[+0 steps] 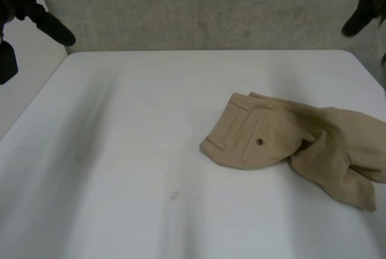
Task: Fold the shorts.
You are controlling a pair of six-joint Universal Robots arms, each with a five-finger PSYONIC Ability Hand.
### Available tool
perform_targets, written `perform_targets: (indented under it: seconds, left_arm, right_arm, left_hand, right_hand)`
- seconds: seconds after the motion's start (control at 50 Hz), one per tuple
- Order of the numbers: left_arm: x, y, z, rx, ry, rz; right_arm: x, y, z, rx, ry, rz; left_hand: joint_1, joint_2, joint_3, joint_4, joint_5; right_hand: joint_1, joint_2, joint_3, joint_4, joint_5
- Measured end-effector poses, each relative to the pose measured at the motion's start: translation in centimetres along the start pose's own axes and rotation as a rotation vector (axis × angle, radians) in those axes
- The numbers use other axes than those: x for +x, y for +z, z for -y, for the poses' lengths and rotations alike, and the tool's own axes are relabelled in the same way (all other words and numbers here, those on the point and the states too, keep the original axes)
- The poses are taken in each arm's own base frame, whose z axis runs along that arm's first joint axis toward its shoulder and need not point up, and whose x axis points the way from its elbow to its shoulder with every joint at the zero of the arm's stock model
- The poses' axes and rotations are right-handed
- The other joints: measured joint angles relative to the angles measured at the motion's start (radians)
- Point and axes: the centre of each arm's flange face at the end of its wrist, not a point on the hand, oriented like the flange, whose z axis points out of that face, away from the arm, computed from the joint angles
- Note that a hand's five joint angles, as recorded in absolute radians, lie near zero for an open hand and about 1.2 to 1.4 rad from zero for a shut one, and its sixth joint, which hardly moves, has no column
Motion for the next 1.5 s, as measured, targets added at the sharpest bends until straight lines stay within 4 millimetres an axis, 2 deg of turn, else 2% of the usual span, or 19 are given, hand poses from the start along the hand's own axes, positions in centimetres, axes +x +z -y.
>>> perform_targets:
  seconds: [0.02, 0.08, 0.2, 0.34, 0.56, 0.84, 0.94, 1.0, 1.08, 1.16, 1.22, 1.26, 1.34, 1.42, 1.46, 1.48, 1.5]
  left_arm:
    - [0.0, 0.0, 0.0, 0.001, 0.001, -0.001]
    - [0.1, 0.0, 0.1, 0.001, 0.001, -0.004]
    - [0.3, 0.3, -0.3, -0.014, 0.003, -0.035]
    - [0.5, 0.2, -0.5, -0.036, 0.004, -0.062]
    - [0.8, -0.1, -0.9, -0.063, 0.005, -0.074]
    - [0.9, 0.0, -1.6, -0.080, 0.007, -0.078]
    - [1.5, 0.4, -3.1, -0.100, 0.004, -0.102]
    - [2.5, 0.9, -4.6, -0.123, 0.001, -0.138]
    - [5.0, 1.4, -7.8, -0.183, -0.003, -0.225]
    - [6.7, 1.6, -10.3, -0.232, -0.002, -0.275]
    - [7.5, 1.9, -12.0, -0.265, 0.001, -0.294]
    - [7.9, 2.1, -13.4, -0.290, 0.005, -0.300]
    - [8.0, 2.4, -14.2, -0.302, 0.008, -0.293]
    - [7.6, 2.7, -14.2, -0.297, 0.009, -0.274]
    - [7.4, 2.8, -14.0, -0.293, 0.010, -0.266]
    - [7.4, 2.8, -14.0, -0.292, 0.010, -0.265]
    - [7.2, 2.9, -13.8, -0.285, 0.010, -0.257]
  right_arm:
    - [0.5, -0.1, 0.7, 0.019, 0.040, -0.019]
    - [0.8, -0.2, 1.0, 0.016, 0.081, -0.022]
    - [0.8, -0.8, 0.1, -0.073, 0.227, 0.067]
    - [0.6, -0.7, -0.7, -0.135, 0.299, 0.233]
    - [1.7, -0.2, -1.3, -0.158, 0.259, 0.262]
    - [1.0, -0.6, -2.0, -0.175, 0.169, 0.307]
    - [-0.3, -1.1, -3.7, -0.205, 0.001, 0.389]
    - [-0.9, -1.4, -4.8, -0.222, -0.083, 0.427]
    - [-2.1, -2.0, -6.1, -0.244, -0.158, 0.489]
    - [-3.4, -2.4, -7.5, -0.276, -0.179, 0.540]
    - [-4.5, -2.4, -9.1, -0.314, -0.193, 0.578]
    - [-5.8, -2.3, -11.3, -0.365, -0.207, 0.616]
    - [-7.2, -2.1, -14.0, -0.428, -0.209, 0.652]
    - [-8.8, -1.7, -17.1, -0.485, -0.176, 0.667]
    - [-9.3, -1.5, -18.0, -0.491, -0.154, 0.659]
    - [-9.4, -1.4, -18.2, -0.490, -0.149, 0.656]
    - [-9.8, -1.2, -18.8, -0.484, -0.129, 0.644]
  left_hand:
    - [0.000, 0.000, 0.000, 0.000, 0.000]
    - [0.000, 0.000, 0.000, 0.000, 0.000]
    - [0.000, 0.000, 0.000, 0.000, 0.000]
    - [0.000, 0.000, 0.000, 0.000, 0.000]
    - [0.000, 0.000, 0.000, 0.000, 0.000]
    - [0.000, 0.000, 0.000, 0.000, 0.000]
    - [0.000, 0.000, 0.000, 0.000, 0.000]
    - [0.000, 0.000, 0.000, 0.000, 0.000]
    - [0.000, 0.000, 0.000, 0.000, 0.000]
    - [0.000, 0.000, 0.000, 0.000, 0.000]
    - [0.000, 0.000, 0.000, 0.000, 0.000]
    - [0.000, 0.000, 0.000, 0.000, 0.000]
    - [0.000, 0.000, 0.000, 0.000, 0.000]
    - [0.000, 0.000, 0.000, 0.000, 0.000]
    - [0.000, 0.000, 0.000, 0.000, 0.000]
    - [0.000, 0.000, 0.000, 0.000, 0.000]
    - [0.000, 0.000, 0.000, 0.000, 0.000]
  right_hand:
    - [0.000, 0.000, 0.000, 0.000, 0.000]
    - [0.000, 0.000, 0.000, 0.000, 0.000]
    - [0.000, 0.000, 0.000, 0.000, 0.000]
    - [0.000, 0.000, 0.000, 0.000, 0.000]
    - [0.000, 0.000, 0.000, 0.000, 0.000]
    - [0.000, 0.000, 0.000, 0.000, 0.000]
    - [0.000, 0.000, 0.000, 0.000, 0.000]
    - [0.000, 0.000, 0.000, 0.000, 0.000]
    - [0.000, 0.000, 0.000, 0.000, 0.000]
    - [0.000, 0.000, 0.000, 0.000, 0.000]
    - [0.000, 0.000, 0.000, 0.000, 0.000]
    - [0.000, 0.000, 0.000, 0.000, 0.000]
    - [0.000, 0.000, 0.000, 0.000, 0.000]
    - [0.024, 0.029, 0.041, 0.023, 0.022]
    - [0.159, 0.196, 0.211, 0.179, 0.166]
    - [0.159, 0.196, 0.211, 0.179, 0.166]
    - [0.317, 0.395, 0.404, 0.370, 0.348]
